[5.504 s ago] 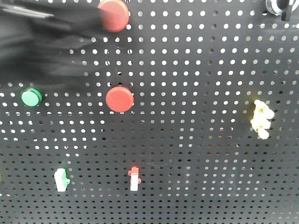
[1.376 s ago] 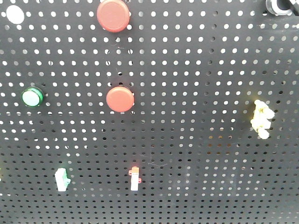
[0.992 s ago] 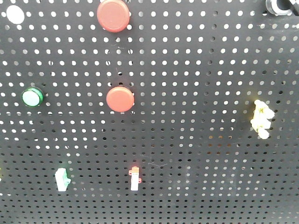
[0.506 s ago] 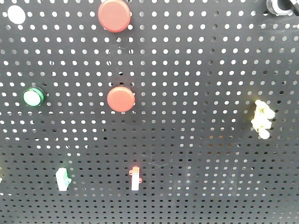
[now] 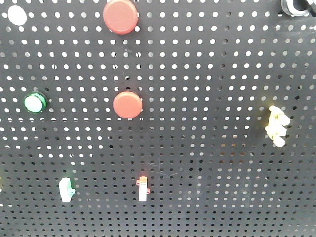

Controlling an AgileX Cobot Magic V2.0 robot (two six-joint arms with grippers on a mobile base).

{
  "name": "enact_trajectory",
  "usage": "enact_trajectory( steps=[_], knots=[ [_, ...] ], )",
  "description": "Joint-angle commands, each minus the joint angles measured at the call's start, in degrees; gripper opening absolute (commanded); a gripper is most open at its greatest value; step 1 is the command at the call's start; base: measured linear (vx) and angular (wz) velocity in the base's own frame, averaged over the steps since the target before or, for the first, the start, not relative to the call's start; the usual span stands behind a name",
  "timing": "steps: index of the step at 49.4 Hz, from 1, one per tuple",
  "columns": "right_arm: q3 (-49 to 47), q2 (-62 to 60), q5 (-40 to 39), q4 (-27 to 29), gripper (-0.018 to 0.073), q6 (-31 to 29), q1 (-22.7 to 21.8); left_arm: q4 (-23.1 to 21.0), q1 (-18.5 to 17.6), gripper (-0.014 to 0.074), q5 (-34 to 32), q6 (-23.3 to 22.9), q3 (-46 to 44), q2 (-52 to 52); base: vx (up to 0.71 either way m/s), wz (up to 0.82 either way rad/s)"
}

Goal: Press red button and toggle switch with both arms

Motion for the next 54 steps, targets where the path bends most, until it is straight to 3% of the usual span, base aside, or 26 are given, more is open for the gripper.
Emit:
enact_trajectory(
  steps=[1, 14, 17, 20, 27, 32, 43, 54],
  knots=[
    [-1.5, 0.8, -4.3, 0.6, -0.0003, -0.3, -0.4, -0.1, 0.1, 0.0002, -4.8, -0.5, 1.9, -0.9, 0.0, 0.0],
    [-1.5, 0.8, -4.3, 0.4, -0.0003, -0.3, -0.4, -0.1, 0.1, 0.0002, -4.8, -0.5, 1.9, -0.8, 0.0, 0.0],
    [-1.5, 0.8, -4.1, -3.8, -0.0003, 0.7, -0.9, -0.1, 0.1, 0.0002, -4.8, -0.5, 1.9, -0.8, 0.0, 0.0],
    [-1.5, 0.8, -4.2, -8.1, -0.0003, 6.6, -2.7, -0.1, 0.1, 0.0002, -4.8, -0.5, 1.9, -0.8, 0.0, 0.0],
    [1.3, 0.8, -8.9, -21.8, -0.0003, 28.9, -11.1, -0.1, 0.1, 0.0002, -4.8, -0.4, 1.9, -0.8, 0.0, 0.0],
    [7.5, 0.8, -16.5, -26.7, -0.0003, 36.0, -14.8, -0.1, 0.1, 0.0002, -4.8, -0.4, 1.9, -0.8, 0.0, 0.0],
    [22.1, 0.8, -32.2, -27.2, -0.0003, 35.2, -15.2, -0.1, 0.1, 0.0002, -4.8, -0.4, 1.9, -0.8, 0.0, 0.0],
    [21.8, 0.8, -29.2, -27.8, -0.0003, 35.3, -15.2, -0.1, 0.1, 0.0002, -4.8, -0.4, 1.9, -0.8, 0.0, 0.0]
  ],
)
